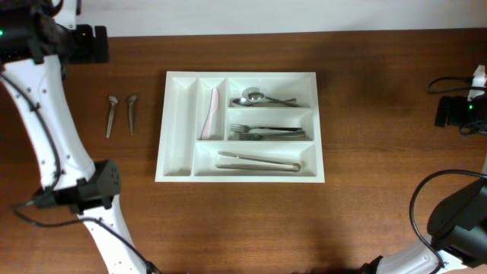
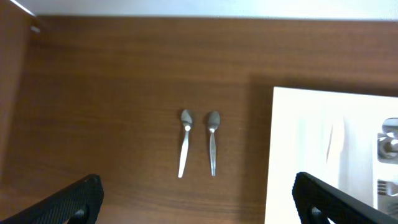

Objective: Pack container
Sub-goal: 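Raise the left gripper and move it left over the two spoons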

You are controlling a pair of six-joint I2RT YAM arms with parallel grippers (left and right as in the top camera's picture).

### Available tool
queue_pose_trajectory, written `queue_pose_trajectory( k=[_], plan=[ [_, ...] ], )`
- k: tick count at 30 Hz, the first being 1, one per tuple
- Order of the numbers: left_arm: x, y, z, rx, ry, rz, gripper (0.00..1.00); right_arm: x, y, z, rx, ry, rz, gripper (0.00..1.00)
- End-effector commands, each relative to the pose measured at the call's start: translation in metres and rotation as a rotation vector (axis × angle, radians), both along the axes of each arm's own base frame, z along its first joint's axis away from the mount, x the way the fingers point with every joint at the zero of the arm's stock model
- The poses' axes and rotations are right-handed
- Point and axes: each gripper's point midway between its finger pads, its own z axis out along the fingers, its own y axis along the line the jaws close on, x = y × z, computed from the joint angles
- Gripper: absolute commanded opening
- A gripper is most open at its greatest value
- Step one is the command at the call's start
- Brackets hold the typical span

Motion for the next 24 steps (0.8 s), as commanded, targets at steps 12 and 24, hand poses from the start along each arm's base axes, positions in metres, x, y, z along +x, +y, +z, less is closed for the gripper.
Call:
queue_pose_trajectory(
  k=[12, 24],
  plan=[
    [-0.058, -0.004, -0.027, -0.001, 0.224, 0.022, 0.99, -0.001, 0.000, 0.000, -0.003, 0.002, -0.005, 0.99],
    [-0.038, 0.014, -0.118, 0.017, 0.344, 0.026, 0.99, -0.001, 0.000, 0.000, -0.003, 0.002, -0.005, 0.99]
  ],
)
